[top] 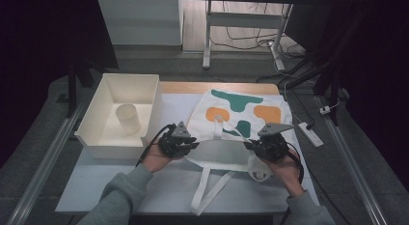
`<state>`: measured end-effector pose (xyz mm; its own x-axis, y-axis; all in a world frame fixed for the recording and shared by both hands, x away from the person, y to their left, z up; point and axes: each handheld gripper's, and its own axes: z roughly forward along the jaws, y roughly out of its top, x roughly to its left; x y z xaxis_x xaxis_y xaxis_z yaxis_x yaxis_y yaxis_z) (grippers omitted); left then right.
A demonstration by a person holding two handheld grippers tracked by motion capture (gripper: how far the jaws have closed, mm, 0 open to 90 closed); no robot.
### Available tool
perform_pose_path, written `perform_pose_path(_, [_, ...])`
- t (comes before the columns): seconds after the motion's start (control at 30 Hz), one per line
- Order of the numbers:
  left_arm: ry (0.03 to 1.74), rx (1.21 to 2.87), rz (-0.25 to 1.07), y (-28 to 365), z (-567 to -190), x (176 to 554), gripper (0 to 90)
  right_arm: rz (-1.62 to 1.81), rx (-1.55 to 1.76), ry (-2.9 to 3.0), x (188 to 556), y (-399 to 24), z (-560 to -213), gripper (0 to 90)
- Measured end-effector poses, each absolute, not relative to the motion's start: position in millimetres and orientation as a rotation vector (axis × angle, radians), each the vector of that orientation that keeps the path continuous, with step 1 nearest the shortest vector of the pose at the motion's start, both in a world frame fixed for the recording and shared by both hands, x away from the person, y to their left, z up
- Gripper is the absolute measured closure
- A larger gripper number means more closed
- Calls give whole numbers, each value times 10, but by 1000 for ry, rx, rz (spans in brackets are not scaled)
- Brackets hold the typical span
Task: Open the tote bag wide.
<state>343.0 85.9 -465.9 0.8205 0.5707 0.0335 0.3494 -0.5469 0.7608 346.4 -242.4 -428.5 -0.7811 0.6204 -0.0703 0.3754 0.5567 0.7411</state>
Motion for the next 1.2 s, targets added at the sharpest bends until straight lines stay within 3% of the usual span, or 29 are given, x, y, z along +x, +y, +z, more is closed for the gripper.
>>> perform_pose_path(0.27, [582,2155,378,825,-4381,3203,655,1051,826,2454,3582,-2348,-4272,836])
perform_pose_path(0.63, [429,2314,242,234,-4646,3135,439,1103,883,2429,3698,-2421,-4280,835])
perform_pose_path(1.2, [342,2431,182,-375,-5017,3246,433,1137,902,2394,3735,-2440,-4253,834])
